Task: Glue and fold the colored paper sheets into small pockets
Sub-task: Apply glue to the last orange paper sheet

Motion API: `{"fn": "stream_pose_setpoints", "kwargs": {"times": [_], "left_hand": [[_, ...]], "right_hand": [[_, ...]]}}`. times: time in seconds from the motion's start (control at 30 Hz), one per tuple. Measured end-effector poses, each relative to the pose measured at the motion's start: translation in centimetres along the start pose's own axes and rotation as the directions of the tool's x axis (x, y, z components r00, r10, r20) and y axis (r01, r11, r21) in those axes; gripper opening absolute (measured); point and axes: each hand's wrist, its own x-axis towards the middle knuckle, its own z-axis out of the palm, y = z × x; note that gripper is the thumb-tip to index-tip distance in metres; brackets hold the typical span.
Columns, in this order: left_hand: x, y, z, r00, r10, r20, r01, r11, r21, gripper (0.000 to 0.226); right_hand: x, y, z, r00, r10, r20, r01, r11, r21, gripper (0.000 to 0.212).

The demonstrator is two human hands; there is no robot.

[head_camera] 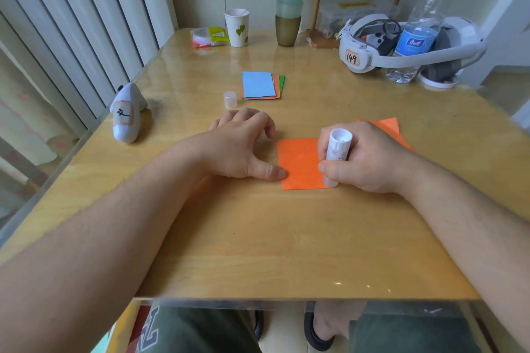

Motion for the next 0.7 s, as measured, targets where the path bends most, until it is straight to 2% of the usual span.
{"fn": "stream_pose_setpoints", "kwargs": {"times": [0.2, 0.33, 0.4, 0.5, 0.7], "left_hand": [[0.0, 0.0, 0.0, 1.000, 0.008, 0.001, -0.008, 1.000, 0.002, 0.065], [0.0, 0.2, 0.0, 1.000, 0.009, -0.002, -0.009, 1.000, 0.014, 0.066], [-0.1, 0.2, 0.0, 1.000, 0.010, -0.002, -0.010, 1.000, 0.022, 0.067], [-0.1, 0.2, 0.0, 1.000, 0.013, -0.008, -0.012, 1.000, 0.016, 0.066], [-0.2, 0.1, 0.1, 1.000, 0.019, -0.022, -0.019, 1.000, 0.021, 0.065]], "right_hand": [[0.1, 0.7, -0.4, 0.999, -0.022, -0.041, 0.023, 1.000, 0.015, 0.012], [0.5, 0.9, -1.3, 0.983, -0.037, -0.181, 0.072, 0.979, 0.192, 0.015], [0.4, 0.8, -1.5, 0.976, -0.041, -0.212, 0.089, 0.971, 0.221, 0.019], [0.4, 0.5, -0.9, 0.985, -0.067, -0.157, 0.094, 0.981, 0.172, 0.024], [0.3, 0.0, 0.8, 1.000, -0.026, 0.006, 0.025, 0.996, 0.089, 0.008]]}}
